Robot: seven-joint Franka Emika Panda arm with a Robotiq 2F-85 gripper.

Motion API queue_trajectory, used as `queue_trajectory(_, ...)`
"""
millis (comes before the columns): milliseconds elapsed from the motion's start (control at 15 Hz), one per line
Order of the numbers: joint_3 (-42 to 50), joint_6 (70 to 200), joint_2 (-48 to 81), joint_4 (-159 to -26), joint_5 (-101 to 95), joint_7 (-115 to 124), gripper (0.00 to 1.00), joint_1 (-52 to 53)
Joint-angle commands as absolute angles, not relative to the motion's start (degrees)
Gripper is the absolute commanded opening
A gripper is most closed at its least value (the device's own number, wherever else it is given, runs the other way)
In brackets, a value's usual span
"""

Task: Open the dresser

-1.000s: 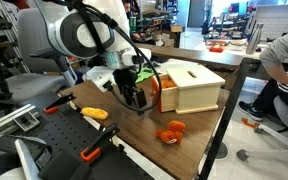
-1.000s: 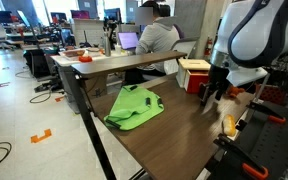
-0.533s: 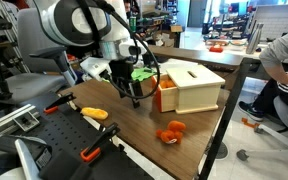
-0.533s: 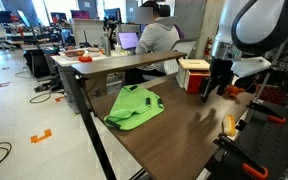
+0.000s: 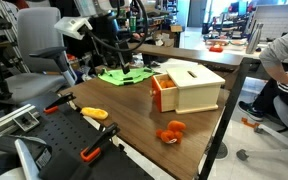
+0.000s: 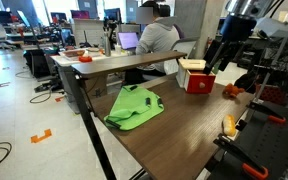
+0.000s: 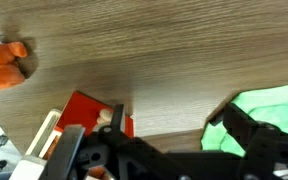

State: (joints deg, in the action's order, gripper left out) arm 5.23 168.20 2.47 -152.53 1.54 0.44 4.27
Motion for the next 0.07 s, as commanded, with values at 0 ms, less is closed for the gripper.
queue_trajectory(0,3.15,167.5,0.9,-153.13,1.59,0.04,1.0,2.16)
